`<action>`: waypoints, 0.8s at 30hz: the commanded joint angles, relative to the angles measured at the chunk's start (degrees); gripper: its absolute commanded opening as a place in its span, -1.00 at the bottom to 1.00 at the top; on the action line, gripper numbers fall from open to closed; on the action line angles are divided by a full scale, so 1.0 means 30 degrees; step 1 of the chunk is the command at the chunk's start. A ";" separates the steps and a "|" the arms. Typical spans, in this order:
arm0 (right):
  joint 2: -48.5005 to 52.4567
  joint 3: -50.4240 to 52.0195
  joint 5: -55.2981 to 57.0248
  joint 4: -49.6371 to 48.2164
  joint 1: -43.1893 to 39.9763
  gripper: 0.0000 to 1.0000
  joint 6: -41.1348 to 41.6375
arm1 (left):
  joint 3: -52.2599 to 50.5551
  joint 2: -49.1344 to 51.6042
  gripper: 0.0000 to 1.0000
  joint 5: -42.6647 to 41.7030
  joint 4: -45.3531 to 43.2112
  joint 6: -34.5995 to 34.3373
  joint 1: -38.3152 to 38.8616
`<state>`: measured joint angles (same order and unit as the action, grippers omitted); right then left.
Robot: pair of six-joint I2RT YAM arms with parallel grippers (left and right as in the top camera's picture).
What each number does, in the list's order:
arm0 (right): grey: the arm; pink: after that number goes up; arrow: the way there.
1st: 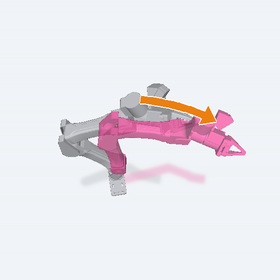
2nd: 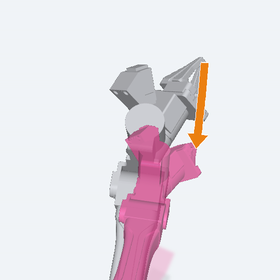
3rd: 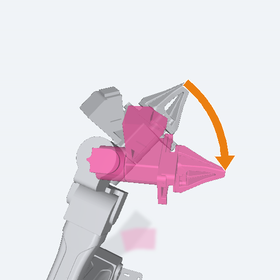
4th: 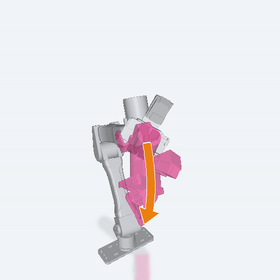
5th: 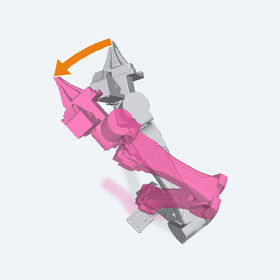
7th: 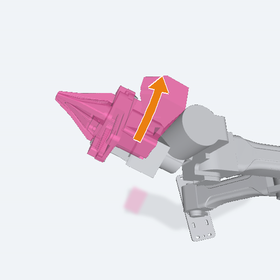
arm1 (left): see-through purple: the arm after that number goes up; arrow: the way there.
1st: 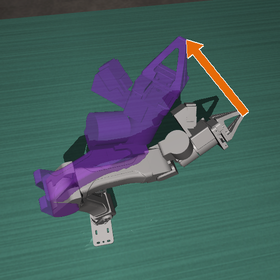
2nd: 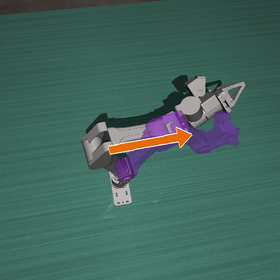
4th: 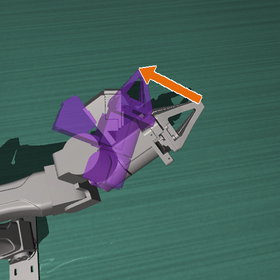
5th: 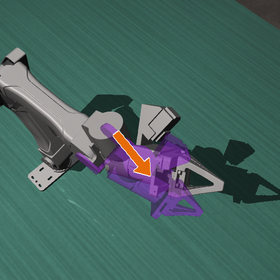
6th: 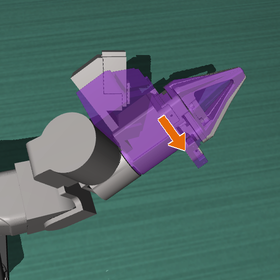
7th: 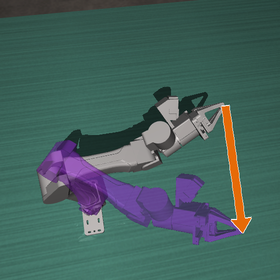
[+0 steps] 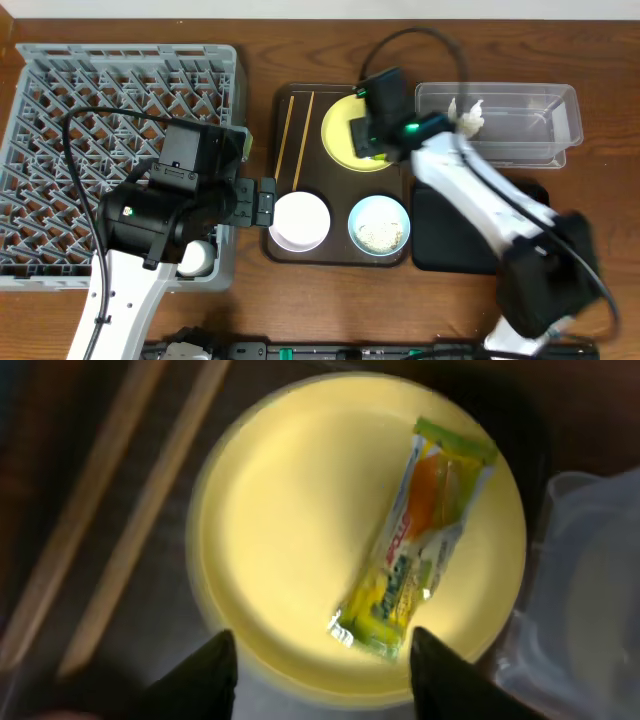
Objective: Sort waste into correct bins and load items into the dishwasher
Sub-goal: 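Grasp the green snack wrapper with the right gripper, drop in bin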
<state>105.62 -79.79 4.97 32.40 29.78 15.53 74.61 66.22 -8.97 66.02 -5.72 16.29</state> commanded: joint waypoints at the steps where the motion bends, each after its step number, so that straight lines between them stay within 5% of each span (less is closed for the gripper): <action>1: 0.2696 -0.0007 0.4779 -0.1355 0.0124 0.11 0.1887 | 0.0117 0.0007 0.96 0.0168 0.0044 0.0248 0.0058; 6: 0.4503 -0.0007 0.4102 -0.2878 -0.0568 0.01 0.1887 | 0.0117 0.0007 0.96 0.0168 0.0044 0.0255 0.0058; 10: 0.4743 -0.0015 0.3606 -0.3264 -0.0656 -0.73 0.1596 | 0.0117 0.0007 0.96 0.0168 0.0044 0.0255 0.0058; 13: 0.4401 -0.0044 0.2645 -0.3096 -0.0590 -0.97 0.0787 | 0.0117 0.0007 0.96 0.0168 0.0044 0.0255 0.0058; 24: -0.1515 -0.0044 -0.0109 -0.0758 -0.1916 -0.98 0.0954 | 0.0117 0.0007 0.96 0.0168 0.0044 0.0255 0.0058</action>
<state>110.45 -79.42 6.24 29.26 27.35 18.83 74.61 66.22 -8.97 66.00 -5.72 16.29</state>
